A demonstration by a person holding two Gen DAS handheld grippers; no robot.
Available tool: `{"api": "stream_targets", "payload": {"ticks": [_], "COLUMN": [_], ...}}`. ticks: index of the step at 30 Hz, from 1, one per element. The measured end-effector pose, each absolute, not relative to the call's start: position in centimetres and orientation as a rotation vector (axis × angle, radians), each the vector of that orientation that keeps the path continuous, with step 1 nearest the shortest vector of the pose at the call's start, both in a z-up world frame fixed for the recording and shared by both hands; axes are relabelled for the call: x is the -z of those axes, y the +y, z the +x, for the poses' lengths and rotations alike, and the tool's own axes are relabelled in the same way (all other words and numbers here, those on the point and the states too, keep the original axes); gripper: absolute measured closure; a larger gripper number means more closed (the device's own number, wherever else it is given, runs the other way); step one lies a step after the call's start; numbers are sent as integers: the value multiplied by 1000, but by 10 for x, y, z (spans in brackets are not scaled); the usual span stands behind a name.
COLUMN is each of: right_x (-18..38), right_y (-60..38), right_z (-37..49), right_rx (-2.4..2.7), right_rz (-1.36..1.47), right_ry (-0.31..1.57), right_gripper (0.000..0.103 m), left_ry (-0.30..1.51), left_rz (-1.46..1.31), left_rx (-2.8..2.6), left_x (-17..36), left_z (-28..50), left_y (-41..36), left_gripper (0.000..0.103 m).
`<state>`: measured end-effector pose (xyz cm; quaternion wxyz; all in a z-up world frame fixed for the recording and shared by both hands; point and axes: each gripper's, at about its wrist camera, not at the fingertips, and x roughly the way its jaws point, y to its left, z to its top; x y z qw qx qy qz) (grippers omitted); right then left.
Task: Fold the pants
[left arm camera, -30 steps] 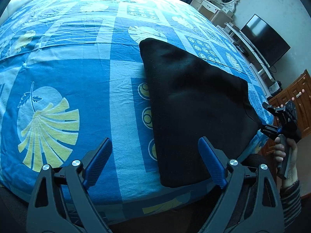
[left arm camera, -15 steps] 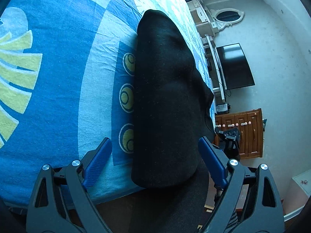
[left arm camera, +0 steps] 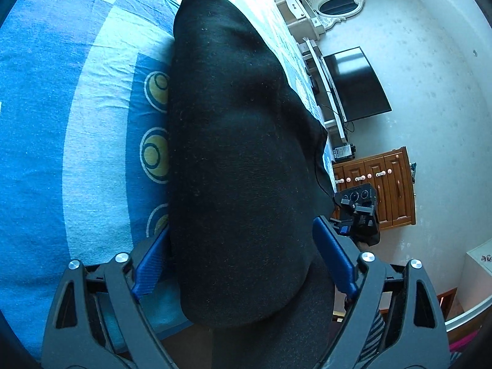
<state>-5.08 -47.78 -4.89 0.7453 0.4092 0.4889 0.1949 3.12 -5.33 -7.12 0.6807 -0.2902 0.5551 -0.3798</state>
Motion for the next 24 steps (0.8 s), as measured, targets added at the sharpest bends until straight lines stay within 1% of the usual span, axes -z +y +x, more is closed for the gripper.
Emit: {"api": "stream_targets", "payload": {"ticks": [1, 2, 3, 4, 5, 8, 13, 24], "right_x": [48, 47, 48, 47, 46, 43, 44, 54], "right_y": [-474, -472, -471, -471, -470, -463, -447, -374], "right_z": [-50, -49, -49, -49, -49, -48, -43, -19], "right_rx": [-416, -408, -409, -410, -407, -399, -414, -535], "right_rz": [864, 844, 842, 845, 842, 828, 823, 774], "right_ry": [1083, 1091, 1093, 1088, 1084, 1073, 1073, 1138], "right_gripper": [33, 39, 47, 51, 52, 53, 54, 54], "left_ry": [1264, 1286, 1296, 1296, 1294, 1282, 1269, 1238], "left_rz": [-631, -615, -609, -610, -609, -574, -554, -572], "left_rx": [835, 819, 805, 803, 800, 782, 737, 626], "left_x": [74, 77, 78, 78, 77, 71, 63, 54], "left_z": [32, 33, 37, 37, 37, 34, 32, 19], "left_y": [-55, -57, -57, -56, -55, -56, -44, 28], "left_gripper": [39, 52, 56, 60, 63, 65, 66, 66]}}
